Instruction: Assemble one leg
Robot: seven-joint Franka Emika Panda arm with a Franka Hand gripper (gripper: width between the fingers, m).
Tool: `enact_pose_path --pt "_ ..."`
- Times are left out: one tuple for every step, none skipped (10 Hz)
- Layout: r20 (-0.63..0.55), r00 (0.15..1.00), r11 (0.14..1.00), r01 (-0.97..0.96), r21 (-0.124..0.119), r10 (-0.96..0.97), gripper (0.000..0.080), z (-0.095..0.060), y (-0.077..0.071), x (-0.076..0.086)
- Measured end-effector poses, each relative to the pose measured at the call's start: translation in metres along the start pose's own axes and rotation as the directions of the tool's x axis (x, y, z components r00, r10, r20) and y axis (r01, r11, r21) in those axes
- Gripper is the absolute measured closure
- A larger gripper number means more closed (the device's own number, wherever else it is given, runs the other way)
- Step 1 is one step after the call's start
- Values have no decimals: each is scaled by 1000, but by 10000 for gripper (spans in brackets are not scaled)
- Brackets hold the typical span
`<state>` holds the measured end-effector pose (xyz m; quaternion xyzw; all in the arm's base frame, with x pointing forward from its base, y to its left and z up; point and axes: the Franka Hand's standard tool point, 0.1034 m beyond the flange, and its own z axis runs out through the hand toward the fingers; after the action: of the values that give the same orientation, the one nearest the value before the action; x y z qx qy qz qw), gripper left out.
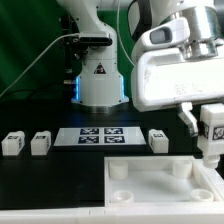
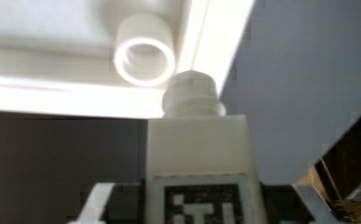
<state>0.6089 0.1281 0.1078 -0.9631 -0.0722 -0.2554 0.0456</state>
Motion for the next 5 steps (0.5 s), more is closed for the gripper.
enact_pose_path --pt "0 1000 1000 3 -5 -3 509 5 5 2" --pt "1 1000 1000 13 -9 -13 509 8 11 5" --pt "-2 1000 1000 14 -12 -14 509 10 17 9" --pt "-4 1000 1000 14 -13 -14 509 15 19 10" --pt "-1 1000 1000 22 -14 -22 509 20 21 8"
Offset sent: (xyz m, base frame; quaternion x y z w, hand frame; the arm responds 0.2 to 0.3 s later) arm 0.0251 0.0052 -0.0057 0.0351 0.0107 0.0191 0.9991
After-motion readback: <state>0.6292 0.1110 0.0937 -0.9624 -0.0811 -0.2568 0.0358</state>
